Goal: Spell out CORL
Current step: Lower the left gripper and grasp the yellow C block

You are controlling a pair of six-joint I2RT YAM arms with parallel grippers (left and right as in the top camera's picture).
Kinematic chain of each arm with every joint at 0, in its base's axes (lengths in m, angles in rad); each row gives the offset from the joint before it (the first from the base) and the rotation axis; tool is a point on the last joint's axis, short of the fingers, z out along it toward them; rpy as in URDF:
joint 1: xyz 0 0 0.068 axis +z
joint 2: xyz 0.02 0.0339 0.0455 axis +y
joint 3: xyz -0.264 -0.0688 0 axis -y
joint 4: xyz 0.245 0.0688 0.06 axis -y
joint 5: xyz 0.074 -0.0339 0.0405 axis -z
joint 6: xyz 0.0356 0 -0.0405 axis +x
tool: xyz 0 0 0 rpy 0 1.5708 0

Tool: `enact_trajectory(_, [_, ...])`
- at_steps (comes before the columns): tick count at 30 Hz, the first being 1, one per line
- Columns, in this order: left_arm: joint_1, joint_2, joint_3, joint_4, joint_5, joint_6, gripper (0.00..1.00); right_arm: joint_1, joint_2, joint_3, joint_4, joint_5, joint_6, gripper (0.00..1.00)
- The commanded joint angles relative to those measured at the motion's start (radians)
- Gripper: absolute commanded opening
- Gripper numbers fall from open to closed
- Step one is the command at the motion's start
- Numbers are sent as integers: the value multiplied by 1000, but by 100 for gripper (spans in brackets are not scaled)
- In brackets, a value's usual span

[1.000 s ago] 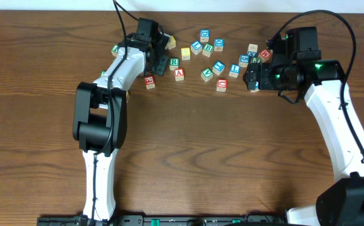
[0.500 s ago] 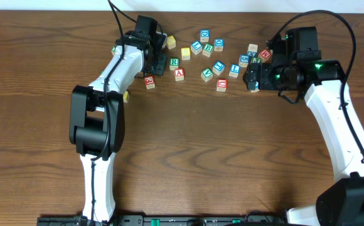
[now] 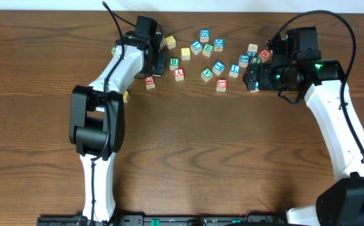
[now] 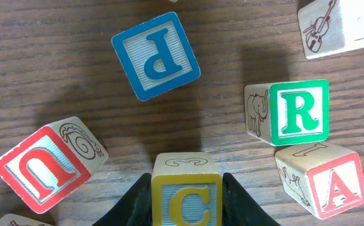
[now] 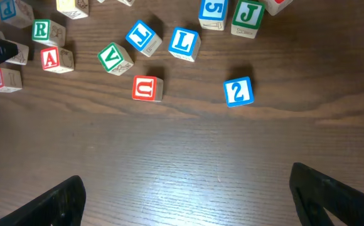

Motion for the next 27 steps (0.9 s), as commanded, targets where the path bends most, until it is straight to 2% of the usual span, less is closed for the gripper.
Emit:
enact_trajectory(1, [1,-46,18,-19,-6,-31,28,8,2,21,-1,4,11,99])
enact_trajectory(2, [1,-57,18,-29,-6,-31,25,8,2,21,0,4,11,99])
enact_trajectory(7, [0,-150,18,-109,-6,-73,25,9,2,21,0,4,11,99])
enact_trajectory(16, [-3,-330,18,-357,-5,-188,25,9,2,21,0,4,12,99])
enact_trajectory(22, [-28,-368,18,-542,-5,-236,25,9,2,21,0,4,12,99])
enact_trajectory(27, [-84,-367,-4,-639,-5,-241,25,9,2,21,0,4,12,99])
